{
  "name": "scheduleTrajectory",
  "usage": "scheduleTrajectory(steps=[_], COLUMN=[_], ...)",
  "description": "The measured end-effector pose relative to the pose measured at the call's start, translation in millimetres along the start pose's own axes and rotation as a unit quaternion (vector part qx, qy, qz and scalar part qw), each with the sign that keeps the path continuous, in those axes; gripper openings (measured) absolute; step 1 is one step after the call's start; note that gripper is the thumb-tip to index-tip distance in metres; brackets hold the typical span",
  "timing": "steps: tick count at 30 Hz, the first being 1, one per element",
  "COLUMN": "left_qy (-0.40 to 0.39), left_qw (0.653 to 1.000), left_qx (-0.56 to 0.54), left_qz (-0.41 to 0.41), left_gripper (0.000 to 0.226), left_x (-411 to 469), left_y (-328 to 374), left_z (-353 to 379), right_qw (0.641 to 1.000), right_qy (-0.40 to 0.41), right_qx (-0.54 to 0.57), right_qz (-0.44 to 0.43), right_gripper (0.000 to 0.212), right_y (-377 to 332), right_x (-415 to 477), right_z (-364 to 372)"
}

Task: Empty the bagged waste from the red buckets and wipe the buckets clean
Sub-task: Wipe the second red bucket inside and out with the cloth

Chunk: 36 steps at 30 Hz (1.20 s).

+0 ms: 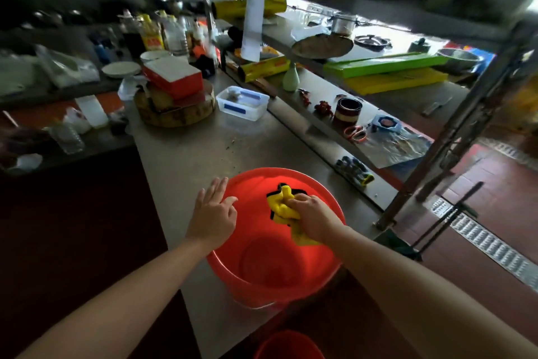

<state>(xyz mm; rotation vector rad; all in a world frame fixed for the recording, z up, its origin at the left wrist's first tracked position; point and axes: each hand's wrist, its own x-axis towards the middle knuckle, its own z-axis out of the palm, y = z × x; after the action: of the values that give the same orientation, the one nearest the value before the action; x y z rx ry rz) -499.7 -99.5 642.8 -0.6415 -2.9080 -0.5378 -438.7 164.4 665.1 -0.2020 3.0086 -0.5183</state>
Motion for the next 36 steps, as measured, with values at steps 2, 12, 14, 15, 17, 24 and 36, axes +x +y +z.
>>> scheduleTrajectory(steps=[2,12,14,15,17,24,36], left_qy=[0.011,0.012,-0.012,-0.029,-0.054,-0.113,-0.173], left_qw=[1.000,0.998,0.995,0.994,0.991,0.991,0.982], left_qx=[0.007,0.060,0.089,0.102,0.124,0.066,0.077], left_qz=[0.019,0.035,0.037,0.036,0.025,-0.040,0.009], left_gripper=[0.039,0.044,0.048,0.050,0.053,0.035,0.031], left_x=[-17,-124,-141,-147,-157,-154,-166], left_y=[20,124,145,152,166,169,84], left_z=[-4,10,14,16,20,26,-26], right_qw=[1.000,0.992,0.989,0.986,0.978,0.982,0.985], right_qy=[0.017,0.087,0.103,0.119,0.148,0.107,0.109], right_qx=[-0.005,-0.023,-0.017,-0.020,-0.035,-0.106,-0.106], right_qz=[-0.020,-0.093,-0.105,-0.115,-0.141,-0.117,-0.084], right_gripper=[0.021,0.051,0.058,0.058,0.058,0.064,0.064], right_y=[2,22,27,29,33,47,44], right_x=[-11,-65,-80,-84,-94,-111,-116], right_z=[-14,-37,-38,-38,-42,-53,-68])
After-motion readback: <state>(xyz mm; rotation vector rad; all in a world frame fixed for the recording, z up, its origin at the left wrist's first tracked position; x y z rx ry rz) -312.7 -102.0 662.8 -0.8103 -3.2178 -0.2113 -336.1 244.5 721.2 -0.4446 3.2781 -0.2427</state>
